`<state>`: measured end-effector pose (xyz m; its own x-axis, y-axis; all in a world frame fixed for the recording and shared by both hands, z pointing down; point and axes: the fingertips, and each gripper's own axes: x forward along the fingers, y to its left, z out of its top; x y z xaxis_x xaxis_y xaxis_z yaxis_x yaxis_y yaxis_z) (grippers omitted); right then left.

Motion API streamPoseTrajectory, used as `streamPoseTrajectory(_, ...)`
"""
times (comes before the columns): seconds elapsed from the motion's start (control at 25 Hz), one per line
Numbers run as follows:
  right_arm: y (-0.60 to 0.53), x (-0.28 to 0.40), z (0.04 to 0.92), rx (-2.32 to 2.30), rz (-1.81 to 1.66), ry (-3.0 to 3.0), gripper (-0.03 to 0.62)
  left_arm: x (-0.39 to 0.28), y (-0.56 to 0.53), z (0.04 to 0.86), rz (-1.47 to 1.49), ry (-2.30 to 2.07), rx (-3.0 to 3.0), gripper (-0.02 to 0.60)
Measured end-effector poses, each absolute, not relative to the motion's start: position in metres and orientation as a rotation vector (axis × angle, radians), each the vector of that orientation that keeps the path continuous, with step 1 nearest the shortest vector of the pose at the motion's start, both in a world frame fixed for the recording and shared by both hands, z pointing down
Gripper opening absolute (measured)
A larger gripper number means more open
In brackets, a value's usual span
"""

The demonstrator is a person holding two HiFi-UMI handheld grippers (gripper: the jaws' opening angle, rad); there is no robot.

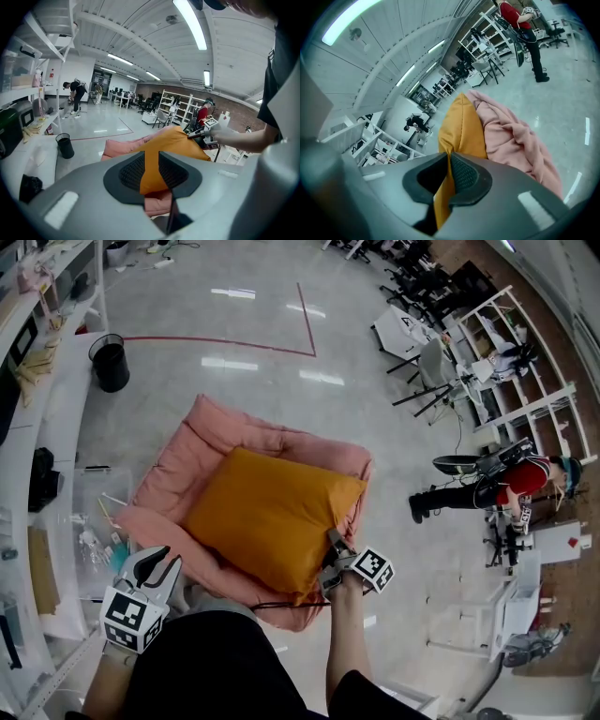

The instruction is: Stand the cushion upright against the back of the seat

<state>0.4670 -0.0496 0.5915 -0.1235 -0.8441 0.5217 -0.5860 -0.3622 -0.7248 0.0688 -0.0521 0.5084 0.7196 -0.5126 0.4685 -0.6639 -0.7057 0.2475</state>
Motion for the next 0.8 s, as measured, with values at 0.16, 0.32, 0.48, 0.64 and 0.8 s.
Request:
streamPoseTrajectory(0.16,-0.051,0.466,0.588,-1.904,-1.467,1.637,0.025,0.069,-0.051,0.511,0.517,-0.901,2.518,0.109)
streamPoseTrajectory(0.32,-0.058,0.463,0.595,-1.911,-1.497,1.655,0.028,0.071,-0.053,0.511,0.514,-0.898,2.517,0.109)
streamPoseTrajectory(0.48,-0.075,0.449,0.618,-1.938,-1.557,1.69,0.029,0.069,-0.054,0.513,0.518,-0.903,2.51,0.109)
streamPoseTrajectory(0.64,-0.086,0.435,0.647,-1.971,-1.624,1.678,0.031,0.066,-0.053,0.512,0.518,-0.914,2.502,0.109)
streamPoseTrajectory(0.8,-0.091,0.437,0.666,-2.014,-1.639,1.627,0.031,0.059,-0.055,0.515,0.525,-0.934,2.482,0.109)
